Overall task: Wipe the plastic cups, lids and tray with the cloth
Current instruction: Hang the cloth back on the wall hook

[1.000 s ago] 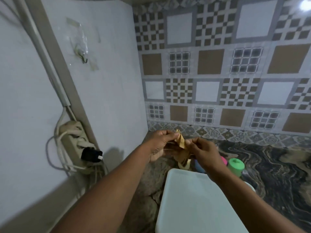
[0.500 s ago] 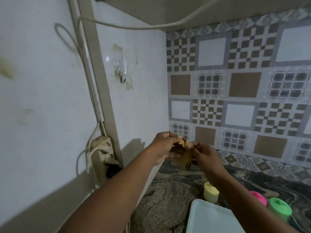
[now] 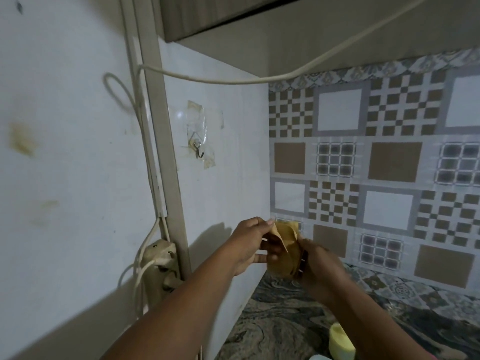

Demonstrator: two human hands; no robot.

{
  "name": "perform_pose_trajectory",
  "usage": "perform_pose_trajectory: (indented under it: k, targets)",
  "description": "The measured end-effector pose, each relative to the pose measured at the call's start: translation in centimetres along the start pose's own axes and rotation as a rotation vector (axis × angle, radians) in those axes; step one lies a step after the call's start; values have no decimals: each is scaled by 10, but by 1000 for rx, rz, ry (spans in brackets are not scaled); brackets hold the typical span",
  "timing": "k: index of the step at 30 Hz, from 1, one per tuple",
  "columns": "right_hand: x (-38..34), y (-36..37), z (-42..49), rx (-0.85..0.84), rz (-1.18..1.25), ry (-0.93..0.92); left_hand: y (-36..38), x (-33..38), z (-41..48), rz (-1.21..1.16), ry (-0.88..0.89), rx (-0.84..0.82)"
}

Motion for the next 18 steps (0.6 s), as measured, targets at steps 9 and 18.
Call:
perform_pose_trajectory:
  k: [9,18]
  targets:
    - [2,12,-1,-26,-212,-106,-3,-8,-4,144,24,-52]
    - [6,4,4,-17,-110,-18,-6,-13,-5,64,57,-43]
Point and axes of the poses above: each hand's wrist, its own z-axis towards the middle knuckle, its own y-axis out of the palm, x = y × z, the point moved 3 cm from there along z, towards the middle knuckle, and after that the axes turned 11 degrees about -z, right-handed, at the moved point
